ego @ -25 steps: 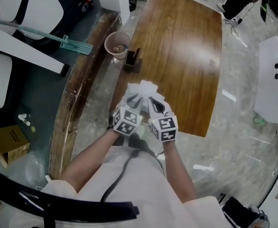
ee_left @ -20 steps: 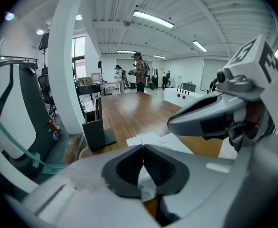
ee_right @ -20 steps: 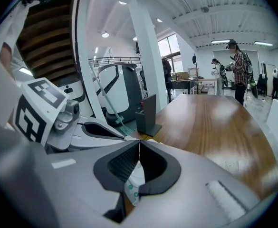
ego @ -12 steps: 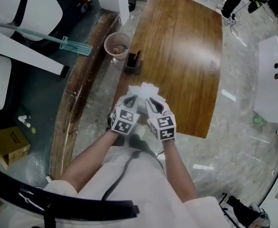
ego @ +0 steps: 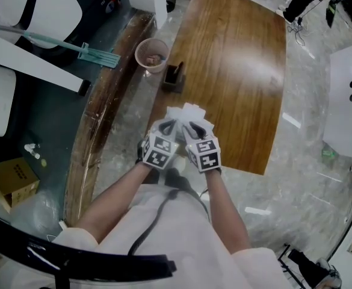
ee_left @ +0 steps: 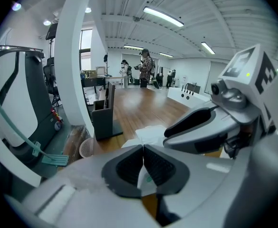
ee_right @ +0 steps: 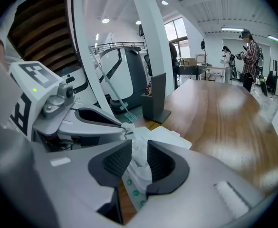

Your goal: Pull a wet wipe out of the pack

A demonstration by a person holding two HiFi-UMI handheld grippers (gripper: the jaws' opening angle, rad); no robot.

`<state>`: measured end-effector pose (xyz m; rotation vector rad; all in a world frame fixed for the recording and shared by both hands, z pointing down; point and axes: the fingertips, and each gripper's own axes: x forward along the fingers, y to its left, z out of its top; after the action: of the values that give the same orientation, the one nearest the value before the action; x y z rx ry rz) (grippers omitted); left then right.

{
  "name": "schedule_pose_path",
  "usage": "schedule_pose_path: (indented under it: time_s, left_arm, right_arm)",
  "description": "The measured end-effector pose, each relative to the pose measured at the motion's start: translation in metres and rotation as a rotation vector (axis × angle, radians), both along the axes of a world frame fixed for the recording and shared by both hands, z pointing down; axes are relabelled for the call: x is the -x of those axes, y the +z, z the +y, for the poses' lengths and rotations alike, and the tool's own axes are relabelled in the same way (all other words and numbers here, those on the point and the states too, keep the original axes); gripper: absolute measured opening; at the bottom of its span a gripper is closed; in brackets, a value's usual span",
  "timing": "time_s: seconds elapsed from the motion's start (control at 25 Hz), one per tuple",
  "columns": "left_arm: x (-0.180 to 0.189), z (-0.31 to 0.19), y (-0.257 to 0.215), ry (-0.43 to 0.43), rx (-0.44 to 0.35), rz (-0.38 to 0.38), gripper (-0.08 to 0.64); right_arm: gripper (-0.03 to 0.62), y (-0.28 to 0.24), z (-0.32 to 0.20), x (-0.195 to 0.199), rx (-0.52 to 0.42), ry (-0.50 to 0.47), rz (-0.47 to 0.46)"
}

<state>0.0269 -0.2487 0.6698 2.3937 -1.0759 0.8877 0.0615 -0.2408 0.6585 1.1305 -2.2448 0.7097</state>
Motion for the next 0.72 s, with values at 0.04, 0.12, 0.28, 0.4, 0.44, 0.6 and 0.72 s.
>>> schedule_pose_path:
  time_s: [0.04,0.12,0.28,0.4,0.44,0.6,0.72]
  left_arm:
    - [-0.0002,0.0001,-0.0007,0.002,0.0,0.001,0.009]
    - [-0.0004,0.0008,-0.0014,0.005,-0.001,0.002,0.009]
    - [-0.0005,0.0022,-0.0007,0.009,0.001,0.001,0.009]
    - [0.0001,0.003,-0.0005,0.01,0.003,0.002,0.008]
    - [0.0,0.0026,-0.0009,0.01,0.002,0.003,0.008]
    - [-0.0019,0.0024,-0.0042,0.015,-0.004,0.013,0.008]
    - [-0.0014,0.0048,-0.0056,0.018,-0.005,0.015,0.008]
  right_arm:
    - [0.104,0.0009,0.0001,0.0001,0.004,0.002,0.002]
    - [0.088,0.0019,0.0005,-0.0005,0.009,0.01,0.007]
    - [0.065,0.004,-0.0005,-0.0024,0.023,0.022,0.009]
    - [0.037,0.0053,-0.0004,-0.0031,0.034,0.024,0.012]
    - [0.035,0.006,-0.0002,-0.0028,0.038,0.021,0.014]
    - [0.011,0.0055,0.0003,-0.0022,0.04,0.013,0.014]
    - [0.011,0.0004,0.0025,-0.0034,0.024,0.021,0.012]
